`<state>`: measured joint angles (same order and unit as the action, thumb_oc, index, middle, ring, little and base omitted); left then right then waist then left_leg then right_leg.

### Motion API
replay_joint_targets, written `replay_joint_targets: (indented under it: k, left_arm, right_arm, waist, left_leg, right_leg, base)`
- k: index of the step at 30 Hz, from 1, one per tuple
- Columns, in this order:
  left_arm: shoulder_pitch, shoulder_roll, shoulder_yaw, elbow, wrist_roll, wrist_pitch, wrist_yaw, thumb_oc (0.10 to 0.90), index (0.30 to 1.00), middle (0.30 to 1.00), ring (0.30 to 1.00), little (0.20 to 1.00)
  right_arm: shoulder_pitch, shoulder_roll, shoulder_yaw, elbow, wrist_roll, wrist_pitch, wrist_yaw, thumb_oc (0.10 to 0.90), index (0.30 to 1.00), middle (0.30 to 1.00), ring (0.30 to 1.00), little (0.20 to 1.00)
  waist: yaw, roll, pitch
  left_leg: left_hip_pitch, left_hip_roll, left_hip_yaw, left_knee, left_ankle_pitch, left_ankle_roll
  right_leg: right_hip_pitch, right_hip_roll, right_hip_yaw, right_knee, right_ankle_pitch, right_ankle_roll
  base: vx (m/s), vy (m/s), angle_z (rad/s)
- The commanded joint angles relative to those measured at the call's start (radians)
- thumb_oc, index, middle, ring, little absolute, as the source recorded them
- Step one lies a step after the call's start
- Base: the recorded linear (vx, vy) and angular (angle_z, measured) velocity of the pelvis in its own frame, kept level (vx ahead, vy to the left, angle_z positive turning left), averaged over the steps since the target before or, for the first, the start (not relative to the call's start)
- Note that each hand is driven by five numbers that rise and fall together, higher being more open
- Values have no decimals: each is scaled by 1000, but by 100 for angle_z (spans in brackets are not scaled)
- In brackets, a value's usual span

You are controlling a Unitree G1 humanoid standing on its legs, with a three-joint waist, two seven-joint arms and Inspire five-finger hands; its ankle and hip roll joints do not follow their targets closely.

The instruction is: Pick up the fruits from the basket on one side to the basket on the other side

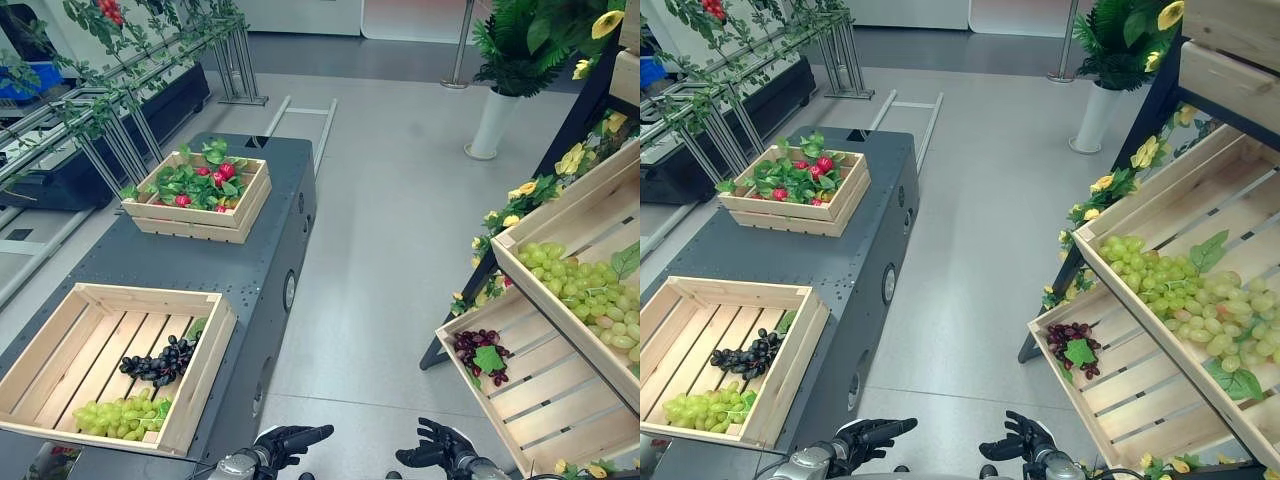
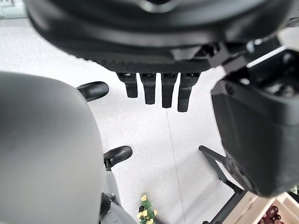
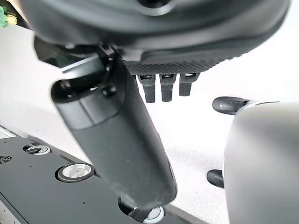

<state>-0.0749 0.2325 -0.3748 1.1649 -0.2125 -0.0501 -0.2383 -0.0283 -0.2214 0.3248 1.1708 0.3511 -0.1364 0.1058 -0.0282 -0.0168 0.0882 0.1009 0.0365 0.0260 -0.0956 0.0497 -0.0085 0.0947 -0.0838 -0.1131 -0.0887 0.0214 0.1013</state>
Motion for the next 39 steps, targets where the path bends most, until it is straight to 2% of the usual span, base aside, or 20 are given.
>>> replay_joint_targets:
  k: [1,13,24,27,29,31,34,36,39]
  left_arm:
    - [-67,-4,19,29,-41,-37,-19,800,900,900,900,900]
    - [-62,-10,11,24,-46,-14,-26,800,900,900,900,900]
    - [-56,-8,17,26,-44,-22,-14,800,900,900,900,900]
    - [-59,-3,17,14,-55,-46,13,800,900,900,900,900]
    - [-59,1,21,-3,-57,-54,27,800,900,900,900,900]
    - [-64,9,27,-35,-72,-77,52,800,900,900,900,900]
    - [-71,20,40,-70,-95,-68,44,800,900,900,900,900]
    - [-71,29,36,-93,-76,-68,13,800,900,900,900,900]
    - [-64,33,37,-102,-94,-75,13,800,900,900,900,900]
  right_arm:
    - [-53,-11,1,3,-18,-43,-4,800,900,900,900,900]
    - [-53,-17,3,6,-16,-34,-1,800,900,900,900,900]
    - [-45,-9,8,12,-9,-35,11,800,900,900,900,900]
    - [-50,-11,12,12,-7,-29,6,800,900,900,900,900]
    - [-54,-14,12,11,-17,-22,12,800,900,900,900,900]
    - [-58,-22,26,-7,-31,-2,20,800,900,900,900,900]
    - [-57,-33,33,-26,-30,8,30,800,900,900,900,900]
    - [-56,-48,30,-37,8,22,38,800,900,900,900,900]
    - [-58,-57,16,-34,5,26,40,800,900,900,900,900]
  waist:
    - [7,6,-8]
    - [6,7,-10]
    - [12,0,-9]
    - [16,-2,-6]
    - [19,-5,1]
    - [28,-21,30]
    - [39,-34,56]
    - [52,-34,72]
    - [60,-28,77]
  left_leg:
    - [12,-20,56,15,-80,6]
    - [13,-11,59,10,-74,2]
    - [-9,-1,49,8,-56,-6]
    - [-14,1,48,8,-49,-9]
    - [-26,5,53,38,-52,-14]
    - [-94,7,46,167,-59,-33]
    - [-142,1,25,239,-64,-37]
    - [-196,-10,-14,296,-32,-42]
    - [-192,-12,-19,261,-46,-36]
  right_leg:
    - [-20,12,-14,31,-2,2]
    - [-12,26,-5,16,-2,-3]
    - [-16,49,-11,5,-2,-13]
    - [-18,56,-13,4,-4,-18]
    - [-22,60,-15,16,-11,-25]
    - [-34,56,-16,41,-7,-37]
    - [-33,50,-18,47,-1,-43]
    - [-24,52,-23,46,-4,-51]
    - [-25,47,-32,59,-17,-50]
  base:
    - [0,0,0]
    - [-6,-17,-2]
    - [-17,-73,1]
    - [-21,-95,2]
    - [-30,-114,6]
    - [-77,-146,15]
    - [-57,-107,29]
    - [-41,-78,39]
    - [18,21,10]
